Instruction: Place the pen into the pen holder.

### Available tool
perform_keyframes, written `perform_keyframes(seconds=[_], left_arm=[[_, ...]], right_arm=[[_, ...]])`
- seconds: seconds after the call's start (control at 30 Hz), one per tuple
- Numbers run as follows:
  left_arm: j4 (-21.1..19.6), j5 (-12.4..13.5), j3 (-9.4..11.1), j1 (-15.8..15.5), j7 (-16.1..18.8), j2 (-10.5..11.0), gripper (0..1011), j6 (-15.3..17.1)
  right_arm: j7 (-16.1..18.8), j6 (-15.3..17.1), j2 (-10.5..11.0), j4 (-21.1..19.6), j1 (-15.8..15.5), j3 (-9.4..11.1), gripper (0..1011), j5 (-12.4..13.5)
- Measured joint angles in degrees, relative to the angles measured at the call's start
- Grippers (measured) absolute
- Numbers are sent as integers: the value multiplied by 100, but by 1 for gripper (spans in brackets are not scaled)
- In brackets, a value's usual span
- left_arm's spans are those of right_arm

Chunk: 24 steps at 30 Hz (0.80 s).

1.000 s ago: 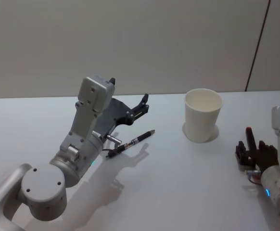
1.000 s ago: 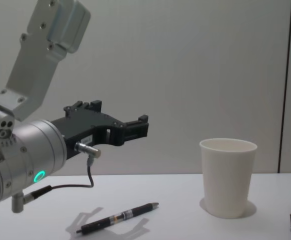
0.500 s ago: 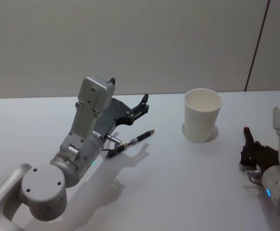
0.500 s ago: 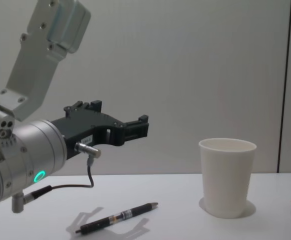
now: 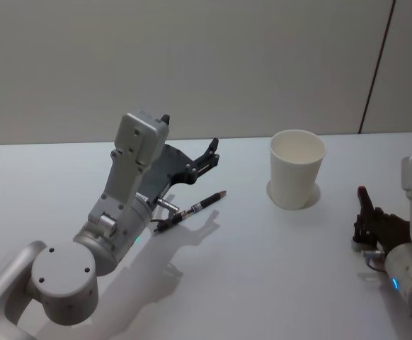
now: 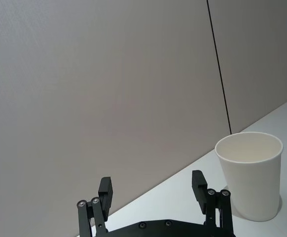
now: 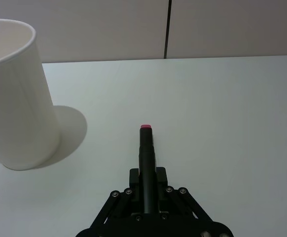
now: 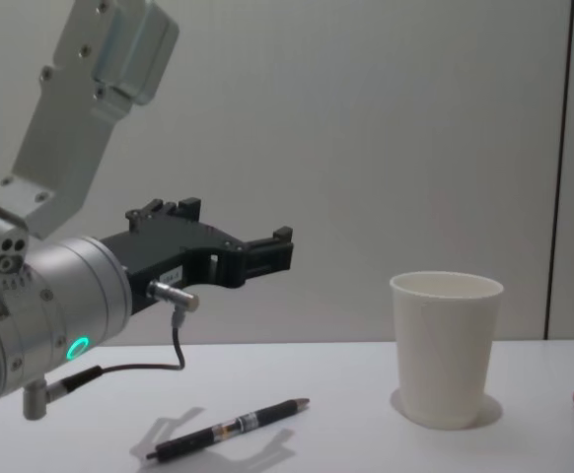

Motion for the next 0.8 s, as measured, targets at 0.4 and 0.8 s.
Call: perform_keyframes(seconds=[0.4,0.8], left_arm=[[0,0,0,0,0,0,1001,0],[0,0,0,0,0,0,1001,0]], right_arm=[[275,-499,51,-15,12,18,185,-252],[730,-1371,149,2,104,80,185,-546]])
